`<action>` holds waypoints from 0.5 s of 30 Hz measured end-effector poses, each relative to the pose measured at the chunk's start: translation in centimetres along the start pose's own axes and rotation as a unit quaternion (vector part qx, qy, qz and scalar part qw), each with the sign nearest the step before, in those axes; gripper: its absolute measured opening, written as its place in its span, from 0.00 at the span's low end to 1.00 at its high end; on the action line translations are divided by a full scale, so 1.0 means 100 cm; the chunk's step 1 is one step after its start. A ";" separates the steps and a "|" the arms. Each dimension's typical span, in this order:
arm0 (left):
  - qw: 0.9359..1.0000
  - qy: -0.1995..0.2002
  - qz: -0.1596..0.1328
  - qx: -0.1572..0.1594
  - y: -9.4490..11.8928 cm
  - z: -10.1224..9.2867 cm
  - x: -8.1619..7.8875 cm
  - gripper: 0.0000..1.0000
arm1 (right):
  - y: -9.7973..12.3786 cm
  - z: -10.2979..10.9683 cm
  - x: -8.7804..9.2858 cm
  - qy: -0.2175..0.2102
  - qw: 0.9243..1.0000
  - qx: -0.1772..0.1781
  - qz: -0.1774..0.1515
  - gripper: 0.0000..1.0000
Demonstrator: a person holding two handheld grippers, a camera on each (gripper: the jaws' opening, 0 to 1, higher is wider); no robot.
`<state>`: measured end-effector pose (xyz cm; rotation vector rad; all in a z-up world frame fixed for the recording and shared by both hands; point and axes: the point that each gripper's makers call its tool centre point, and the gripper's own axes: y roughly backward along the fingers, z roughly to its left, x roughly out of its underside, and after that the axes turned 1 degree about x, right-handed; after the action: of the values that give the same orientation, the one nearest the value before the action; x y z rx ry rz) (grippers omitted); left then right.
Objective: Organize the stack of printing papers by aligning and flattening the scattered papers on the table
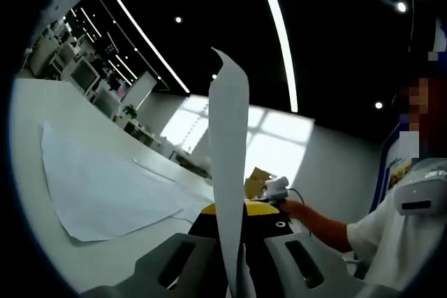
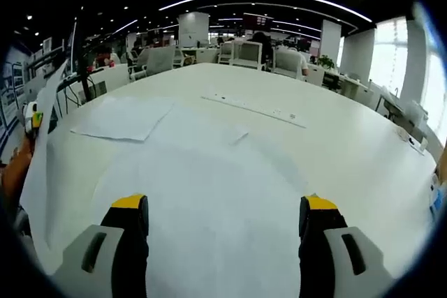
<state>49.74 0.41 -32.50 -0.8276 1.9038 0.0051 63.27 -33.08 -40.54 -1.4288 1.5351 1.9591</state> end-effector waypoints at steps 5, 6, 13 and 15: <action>1.000 0.000 0.000 0.000 0.000 -0.001 0.000 0.06 | -0.005 0.001 0.001 -0.002 1.000 -0.003 0.003 0.84; 1.000 0.000 0.000 0.000 0.000 -0.001 0.000 0.06 | -0.007 0.001 0.000 -0.004 1.000 -0.005 0.002 0.84; 1.000 0.004 -0.002 0.000 -0.001 -0.001 -0.001 0.06 | -0.016 0.002 0.001 -0.010 1.000 -0.013 0.003 0.84; 1.000 0.004 -0.002 0.000 -0.001 -0.001 0.000 0.06 | -0.018 0.003 0.001 -0.011 1.000 -0.015 0.004 0.84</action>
<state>49.72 0.31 -32.38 -0.8314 1.9091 -0.0008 64.36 -32.15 -41.69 -1.4104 1.5112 2.0031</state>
